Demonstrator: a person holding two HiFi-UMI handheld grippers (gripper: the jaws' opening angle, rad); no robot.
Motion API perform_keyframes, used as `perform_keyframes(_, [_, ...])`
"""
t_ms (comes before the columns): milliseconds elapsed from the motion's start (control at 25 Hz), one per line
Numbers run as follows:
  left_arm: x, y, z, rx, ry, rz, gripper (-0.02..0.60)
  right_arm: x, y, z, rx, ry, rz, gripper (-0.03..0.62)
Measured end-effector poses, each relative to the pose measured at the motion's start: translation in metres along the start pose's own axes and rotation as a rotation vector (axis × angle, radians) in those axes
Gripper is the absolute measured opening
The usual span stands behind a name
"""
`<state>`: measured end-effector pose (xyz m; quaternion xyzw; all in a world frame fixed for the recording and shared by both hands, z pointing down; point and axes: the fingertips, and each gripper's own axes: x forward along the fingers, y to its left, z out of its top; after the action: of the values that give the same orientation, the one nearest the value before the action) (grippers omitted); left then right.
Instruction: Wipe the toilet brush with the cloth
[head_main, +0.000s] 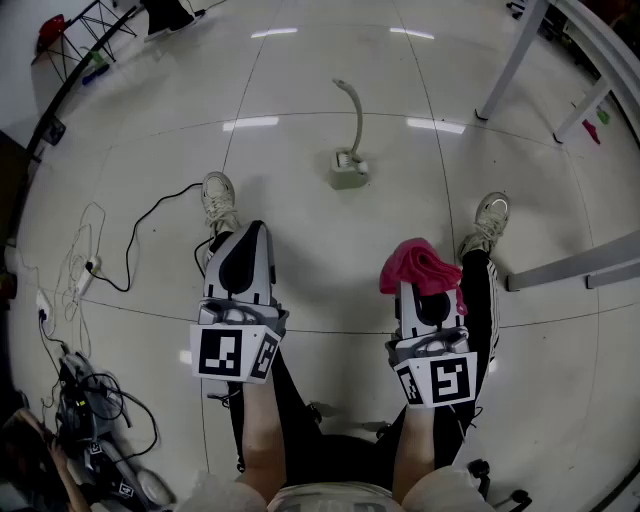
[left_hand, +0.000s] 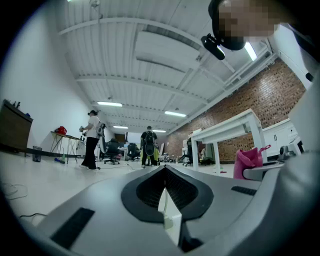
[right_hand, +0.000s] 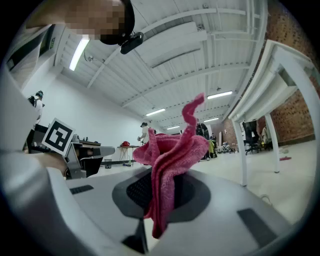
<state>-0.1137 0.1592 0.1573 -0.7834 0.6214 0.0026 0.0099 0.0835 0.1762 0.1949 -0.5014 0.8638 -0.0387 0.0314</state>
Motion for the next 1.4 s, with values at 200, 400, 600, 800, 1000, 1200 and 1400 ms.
perform_keyframes(200, [0.027, -0.004, -0.001, 0.011, -0.031, -0.070, 0.003, 0.007, -0.015, -0.017, 0.055, -0.013, -0.056, 0.032])
perform_keyframes(400, [0.053, -0.018, 0.034, 0.032, -0.109, -0.113, 0.003, 0.024, -0.026, 0.008, 0.014, -0.061, -0.020, 0.032])
perform_keyframes(600, [0.076, -0.020, 0.015, 0.045, -0.018, -0.098, 0.003, 0.037, -0.042, 0.025, -0.026, -0.047, -0.043, 0.032])
perform_keyframes(800, [0.092, 0.006, -0.033, -0.012, 0.059, -0.035, 0.003, 0.056, -0.035, -0.008, 0.037, 0.012, -0.030, 0.032])
perform_keyframes(1000, [0.124, 0.005, -0.056, -0.047, 0.112, -0.047, 0.003, 0.089, -0.036, -0.015, 0.066, 0.033, 0.042, 0.032])
perform_keyframes(1200, [0.165, 0.019, -0.042, 0.076, 0.099, -0.090, 0.003, 0.129, -0.060, 0.005, -0.005, 0.019, 0.029, 0.032])
perform_keyframes(1400, [0.202, 0.038, -0.036, 0.050, 0.084, -0.051, 0.003, 0.163, -0.078, 0.011, -0.050, 0.032, 0.018, 0.032])
